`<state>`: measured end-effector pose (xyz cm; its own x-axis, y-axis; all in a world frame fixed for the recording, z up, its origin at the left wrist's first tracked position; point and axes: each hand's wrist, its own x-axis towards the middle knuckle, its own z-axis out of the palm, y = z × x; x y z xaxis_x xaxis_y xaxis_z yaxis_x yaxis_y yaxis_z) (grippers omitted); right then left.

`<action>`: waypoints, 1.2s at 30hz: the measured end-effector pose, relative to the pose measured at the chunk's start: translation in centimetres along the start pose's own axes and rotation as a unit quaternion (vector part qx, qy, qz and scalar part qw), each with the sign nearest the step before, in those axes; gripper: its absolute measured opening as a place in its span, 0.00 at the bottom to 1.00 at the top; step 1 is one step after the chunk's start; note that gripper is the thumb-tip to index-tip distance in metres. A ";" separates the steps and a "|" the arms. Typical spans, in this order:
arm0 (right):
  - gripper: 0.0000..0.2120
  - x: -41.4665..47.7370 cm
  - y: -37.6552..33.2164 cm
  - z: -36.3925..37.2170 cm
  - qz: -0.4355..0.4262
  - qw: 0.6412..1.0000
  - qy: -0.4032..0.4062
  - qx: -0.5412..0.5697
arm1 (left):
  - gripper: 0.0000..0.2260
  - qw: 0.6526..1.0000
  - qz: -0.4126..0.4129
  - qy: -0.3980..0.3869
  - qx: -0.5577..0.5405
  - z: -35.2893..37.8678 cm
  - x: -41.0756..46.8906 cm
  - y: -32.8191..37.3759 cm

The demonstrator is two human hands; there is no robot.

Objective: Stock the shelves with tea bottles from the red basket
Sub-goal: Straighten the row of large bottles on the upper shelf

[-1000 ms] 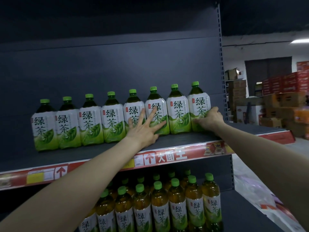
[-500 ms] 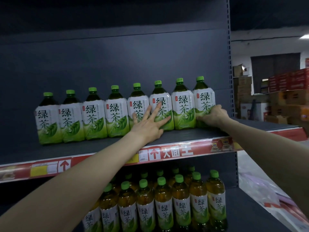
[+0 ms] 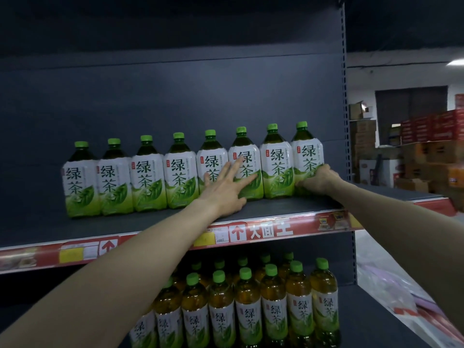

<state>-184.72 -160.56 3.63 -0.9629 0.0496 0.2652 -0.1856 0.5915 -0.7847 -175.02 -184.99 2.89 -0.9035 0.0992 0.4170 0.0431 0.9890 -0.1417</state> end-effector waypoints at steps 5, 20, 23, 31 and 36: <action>0.60 0.1 -1.3 0.2 -0.001 0.996 0.033 0.088 | 0.43 0.936 -0.149 0.289 -0.137 -3.4 -3.3 -6.9; 0.68 0.2 -2.2 3.0 0.038 0.993 0.057 0.097 | 0.76 0.793 -0.449 0.175 -0.373 -1.3 -13.1 -28.9; 0.67 0.2 -2.2 3.1 0.037 0.993 0.064 0.090 | 0.72 0.787 -0.476 0.164 -0.357 -0.9 -12.4 -28.7; 0.66 0.0 -2.5 3.0 0.050 0.994 0.055 0.080 | 0.72 0.796 -0.464 0.162 -0.353 -1.0 -12.2 -29.1; 0.53 -4.2 -3.8 1.9 0.037 0.995 0.068 0.063 | 0.64 0.809 -0.434 0.185 -0.351 -4.6 -13.2 -25.3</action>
<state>-180.39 -164.57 4.42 -0.9411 0.2025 0.2707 -0.1465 0.4774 -0.8664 -162.24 -210.81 5.08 -0.5396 -0.7677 0.3457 -0.1897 0.5109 0.8385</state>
